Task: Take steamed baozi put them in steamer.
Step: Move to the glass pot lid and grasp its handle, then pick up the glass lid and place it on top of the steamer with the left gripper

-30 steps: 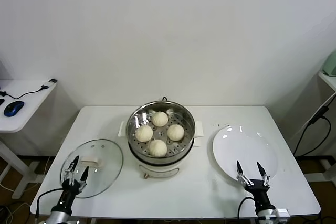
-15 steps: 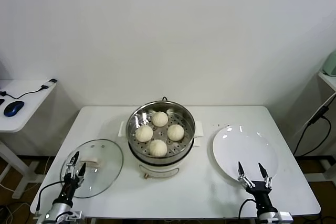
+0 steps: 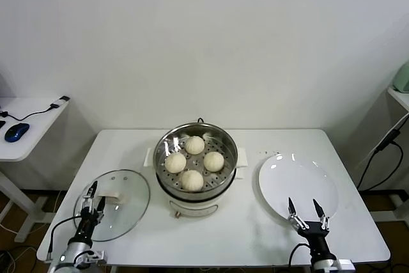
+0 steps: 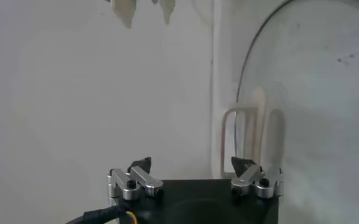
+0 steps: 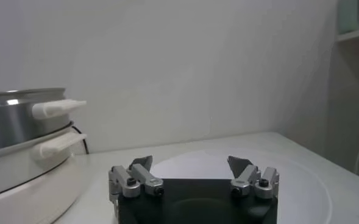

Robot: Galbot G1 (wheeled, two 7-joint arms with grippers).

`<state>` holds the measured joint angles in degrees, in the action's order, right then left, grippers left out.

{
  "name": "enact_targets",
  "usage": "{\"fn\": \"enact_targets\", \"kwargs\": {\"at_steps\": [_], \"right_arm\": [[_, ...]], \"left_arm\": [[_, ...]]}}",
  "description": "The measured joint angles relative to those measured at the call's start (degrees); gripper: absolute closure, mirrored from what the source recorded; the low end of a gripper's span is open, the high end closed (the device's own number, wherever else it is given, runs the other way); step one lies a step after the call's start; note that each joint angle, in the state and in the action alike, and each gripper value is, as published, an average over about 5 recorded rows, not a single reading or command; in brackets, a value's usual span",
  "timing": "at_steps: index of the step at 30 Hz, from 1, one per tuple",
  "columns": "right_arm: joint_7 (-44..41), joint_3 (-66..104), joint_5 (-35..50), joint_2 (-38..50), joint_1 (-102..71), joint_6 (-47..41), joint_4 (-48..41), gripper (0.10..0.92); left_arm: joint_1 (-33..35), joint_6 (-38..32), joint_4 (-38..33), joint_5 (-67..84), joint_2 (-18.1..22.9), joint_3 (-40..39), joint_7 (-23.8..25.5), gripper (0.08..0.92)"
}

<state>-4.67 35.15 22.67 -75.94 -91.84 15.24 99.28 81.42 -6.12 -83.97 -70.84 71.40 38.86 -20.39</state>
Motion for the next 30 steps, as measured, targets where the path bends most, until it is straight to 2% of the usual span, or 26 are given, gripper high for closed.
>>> {"fn": "enact_targets", "kwargs": {"at_steps": [22,25,30], "right_arm": [[-0.26,0.41,-1.09,-0.83,-0.49,-0.27,0.55,0.203],[-0.26,0.4,-1.29,-0.99,-0.55,-0.27,0.7,0.203],[-0.26,0.39,-1.53,-1.09,-0.85,-0.27,1.14,0.203]], "left_arm": [[-1.09,2.47,1.75,0.63,0.87,-1.18,0.37,0.827],[-0.75,2.63,1.21,1.11,1.05,-0.92,0.42,0.866],[0.51,3.41,-1.38,2.51,1.11,-0.11,1.34,0.867]]}}
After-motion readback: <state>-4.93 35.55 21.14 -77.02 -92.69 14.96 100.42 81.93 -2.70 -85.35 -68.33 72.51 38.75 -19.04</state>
